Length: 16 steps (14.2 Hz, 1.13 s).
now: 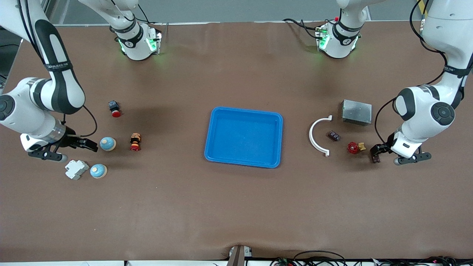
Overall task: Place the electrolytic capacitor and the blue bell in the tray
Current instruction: 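Grasp a dark capacitor with the left gripper while the right gripper grasps a bell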
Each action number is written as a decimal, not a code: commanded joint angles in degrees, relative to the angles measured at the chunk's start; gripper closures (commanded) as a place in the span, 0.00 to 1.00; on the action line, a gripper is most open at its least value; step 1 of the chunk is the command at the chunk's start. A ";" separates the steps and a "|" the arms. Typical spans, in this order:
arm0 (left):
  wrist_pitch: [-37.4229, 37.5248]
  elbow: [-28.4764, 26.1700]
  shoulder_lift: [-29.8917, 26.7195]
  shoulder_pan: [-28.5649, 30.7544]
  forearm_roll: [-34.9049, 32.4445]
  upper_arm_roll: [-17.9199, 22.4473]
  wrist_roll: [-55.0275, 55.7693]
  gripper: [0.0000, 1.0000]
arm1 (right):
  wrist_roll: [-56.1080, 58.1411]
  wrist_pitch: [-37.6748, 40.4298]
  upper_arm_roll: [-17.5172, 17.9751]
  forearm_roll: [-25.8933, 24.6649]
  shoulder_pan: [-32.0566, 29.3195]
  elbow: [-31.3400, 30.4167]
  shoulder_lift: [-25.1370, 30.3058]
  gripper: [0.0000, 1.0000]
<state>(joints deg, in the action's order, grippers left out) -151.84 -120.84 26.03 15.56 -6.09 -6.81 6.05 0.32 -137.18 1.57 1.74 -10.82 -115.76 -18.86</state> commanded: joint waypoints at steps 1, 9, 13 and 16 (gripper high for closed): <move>-1.01 0.52 1.21 0.17 -1.29 -0.40 0.81 0.49 | 0.47 0.51 0.62 -0.16 -0.96 6.15 -6.17 0.00; -1.09 1.40 2.45 0.17 -1.29 -0.49 0.20 0.98 | 0.03 -5.90 0.54 -0.33 -0.96 11.35 -15.76 0.00; 2.23 2.37 -0.96 1.75 -1.38 -0.84 -1.65 1.00 | -0.05 -6.26 0.53 -0.33 -0.96 12.84 -17.44 0.00; 12.31 3.68 -6.76 0.70 -1.38 -2.06 -1.21 1.00 | -0.05 -6.35 0.53 -0.33 -0.87 12.84 -17.70 0.00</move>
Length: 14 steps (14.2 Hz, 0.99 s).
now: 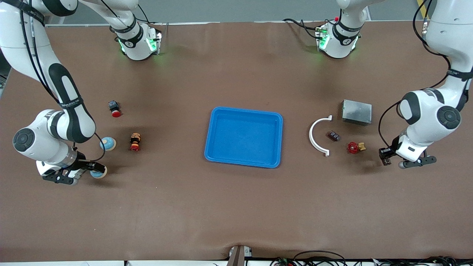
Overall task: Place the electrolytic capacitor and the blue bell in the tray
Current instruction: 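Carry the capacitor to the tray while the right gripper lifts the bell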
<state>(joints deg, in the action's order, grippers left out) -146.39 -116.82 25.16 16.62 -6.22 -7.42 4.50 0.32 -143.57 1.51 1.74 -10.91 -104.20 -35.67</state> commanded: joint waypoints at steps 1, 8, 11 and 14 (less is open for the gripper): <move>10.22 -0.34 -7.82 -0.45 -1.16 -2.33 0.94 1.00 | -0.05 -0.83 0.60 -0.33 -0.78 1.28 -1.16 0.00; 24.74 -0.07 -13.73 -0.54 -0.37 -13.22 21.13 1.00 | -0.14 -2.16 0.60 -0.33 -0.25 1.28 -2.04 0.16; 25.02 -0.25 -12.95 -0.54 -0.37 -19.37 33.16 1.00 | -0.14 -2.16 0.60 -0.33 -0.25 1.19 -2.04 0.42; 24.67 0.01 -11.10 -0.80 -0.37 -25.17 43.10 1.00 | -0.14 -2.16 0.60 -0.33 -0.25 1.19 -2.04 0.88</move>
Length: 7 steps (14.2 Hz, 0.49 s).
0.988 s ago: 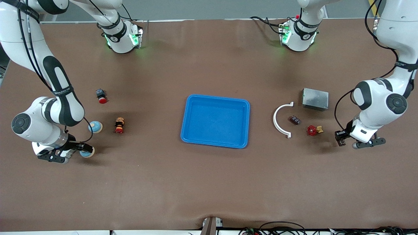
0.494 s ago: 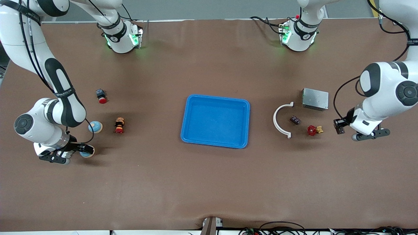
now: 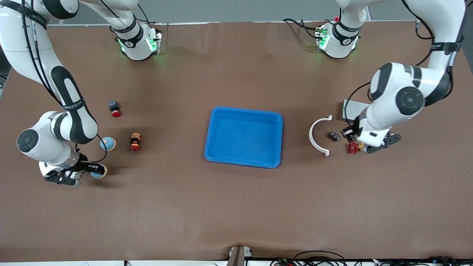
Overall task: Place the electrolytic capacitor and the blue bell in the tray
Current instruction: 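Carry the capacitor to the tray while the right gripper lifts the bell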
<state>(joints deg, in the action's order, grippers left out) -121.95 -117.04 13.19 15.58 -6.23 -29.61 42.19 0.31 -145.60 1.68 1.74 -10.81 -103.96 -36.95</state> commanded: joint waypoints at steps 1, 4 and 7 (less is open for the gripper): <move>0.14 0.23 1.83 0.15 -0.36 -4.91 8.76 1.00 | -0.13 -0.13 0.43 -0.33 -0.35 0.95 -0.66 1.00; -0.21 0.40 3.59 -3.78 -0.36 -7.22 18.87 1.00 | -0.13 1.01 0.51 -0.33 0.09 1.04 0.04 1.00; -2.84 2.86 7.80 -10.81 -0.62 -7.13 30.02 1.00 | -2.23 6.17 0.52 -0.42 1.84 1.30 3.19 1.00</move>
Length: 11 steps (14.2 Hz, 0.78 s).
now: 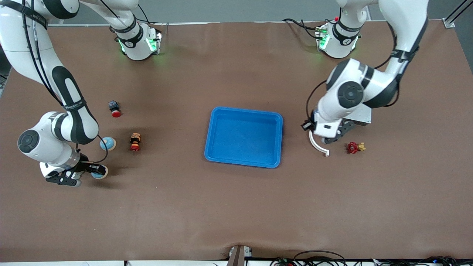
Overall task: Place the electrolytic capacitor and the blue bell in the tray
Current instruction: 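Carry the capacitor to the tray while the right gripper lifts the bell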
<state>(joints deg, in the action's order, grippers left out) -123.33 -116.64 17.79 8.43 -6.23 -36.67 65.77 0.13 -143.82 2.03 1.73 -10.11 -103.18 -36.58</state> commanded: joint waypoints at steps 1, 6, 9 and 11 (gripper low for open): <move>-2.17 3.86 5.48 -4.99 -0.71 0.02 9.86 1.00 | -4.24 6.86 0.17 -0.42 2.46 1.04 3.96 1.00; -3.41 9.84 13.75 -10.44 -1.24 0.37 20.42 1.00 | -18.47 18.12 0.52 -0.24 9.22 1.14 9.93 1.00; -3.85 11.25 16.74 -13.69 -4.29 1.24 24.82 1.00 | -30.24 21.46 0.70 0.28 15.98 0.52 13.80 1.00; -5.69 11.26 18.85 -14.23 -8.34 1.87 28.95 1.00 | -38.41 22.44 0.87 0.55 20.73 0.61 15.65 1.00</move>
<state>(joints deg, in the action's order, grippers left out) -127.99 -106.82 34.22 -4.80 -11.00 -35.68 91.13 -30.99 -122.52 3.26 1.84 6.49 -101.01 -24.20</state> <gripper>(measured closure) 0.709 0.370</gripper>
